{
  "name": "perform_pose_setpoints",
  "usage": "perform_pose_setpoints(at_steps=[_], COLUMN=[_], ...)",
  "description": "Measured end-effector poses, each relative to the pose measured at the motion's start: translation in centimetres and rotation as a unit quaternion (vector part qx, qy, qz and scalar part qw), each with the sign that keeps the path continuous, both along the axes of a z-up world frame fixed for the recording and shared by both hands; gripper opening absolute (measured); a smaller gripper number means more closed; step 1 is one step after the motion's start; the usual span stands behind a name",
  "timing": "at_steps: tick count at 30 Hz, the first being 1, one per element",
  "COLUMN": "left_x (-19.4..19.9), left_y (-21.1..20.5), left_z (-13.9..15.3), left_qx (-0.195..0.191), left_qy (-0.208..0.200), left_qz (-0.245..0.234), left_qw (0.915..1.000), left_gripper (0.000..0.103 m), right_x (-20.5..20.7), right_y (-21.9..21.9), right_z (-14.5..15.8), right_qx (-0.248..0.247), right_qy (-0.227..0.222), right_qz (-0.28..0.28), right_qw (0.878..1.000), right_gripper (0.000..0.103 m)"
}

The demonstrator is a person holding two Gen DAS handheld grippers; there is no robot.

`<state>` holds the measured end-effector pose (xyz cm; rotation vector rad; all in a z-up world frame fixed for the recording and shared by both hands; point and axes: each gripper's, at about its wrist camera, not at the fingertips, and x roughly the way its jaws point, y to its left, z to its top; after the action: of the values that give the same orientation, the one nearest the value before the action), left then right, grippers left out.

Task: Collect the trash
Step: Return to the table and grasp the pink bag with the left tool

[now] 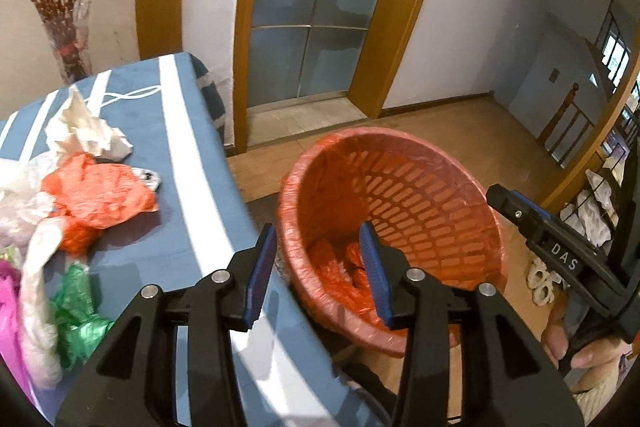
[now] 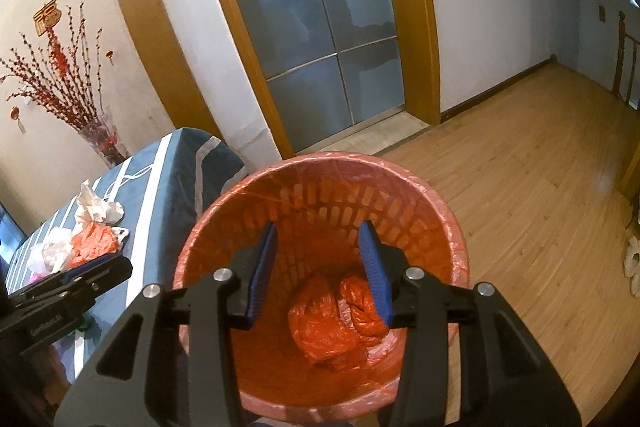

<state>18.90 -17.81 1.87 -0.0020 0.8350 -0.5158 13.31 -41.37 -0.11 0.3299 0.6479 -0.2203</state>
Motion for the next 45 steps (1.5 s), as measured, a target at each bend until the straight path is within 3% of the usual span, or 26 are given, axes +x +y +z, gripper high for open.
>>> perform_pose_setpoints(at_steps=[11, 13, 19, 21, 25, 28, 34, 41, 45], left_x=[-2.3, -2.8, -3.8, -3.6, -1.9, -0.1, 0.8, 1.4, 2.1], left_y=[8.5, 10.9, 18.5, 20.6, 24.0, 24.8, 24.2, 22.8, 22.4], left_z=[2.2, 2.6, 2.4, 1.6, -0.7, -1.9, -2.9, -3.8, -4.1], left_qx=[0.017, 0.021, 0.063, 0.072, 0.051, 0.013, -0.014, -0.008, -0.001], left_qy=[-0.040, -0.051, -0.090, -0.085, -0.041, -0.012, 0.003, 0.010, 0.010], left_qz=[0.078, 0.104, 0.190, 0.211, 0.239, 0.241, 0.223, 0.203, 0.203], left_qw=[0.9960, 0.9931, 0.9756, 0.9711, 0.9687, 0.9704, 0.9747, 0.9791, 0.9791], left_gripper=[0.050, 0.058, 0.067, 0.067, 0.067, 0.067, 0.067, 0.066, 0.059], right_x=[-0.1, -0.1, 0.0, -0.1, -0.3, -0.3, 0.1, 0.4, 0.5], right_y=[5.7, 7.1, 11.4, 12.6, 15.0, 16.4, 18.0, 18.8, 19.4], right_z=[1.3, 1.3, 1.1, 0.9, 0.4, 0.0, -0.4, -0.9, -1.2], right_qx=[-0.014, -0.015, -0.020, -0.022, -0.025, -0.026, -0.031, -0.037, -0.038], right_qy=[-0.005, -0.004, -0.001, -0.001, 0.005, 0.012, 0.023, 0.033, 0.038], right_qz=[0.054, 0.067, 0.102, 0.110, 0.130, 0.142, 0.152, 0.159, 0.164], right_qw=[0.998, 0.998, 0.995, 0.994, 0.991, 0.989, 0.988, 0.986, 0.985], right_gripper=[0.043, 0.043, 0.046, 0.048, 0.048, 0.048, 0.048, 0.048, 0.048])
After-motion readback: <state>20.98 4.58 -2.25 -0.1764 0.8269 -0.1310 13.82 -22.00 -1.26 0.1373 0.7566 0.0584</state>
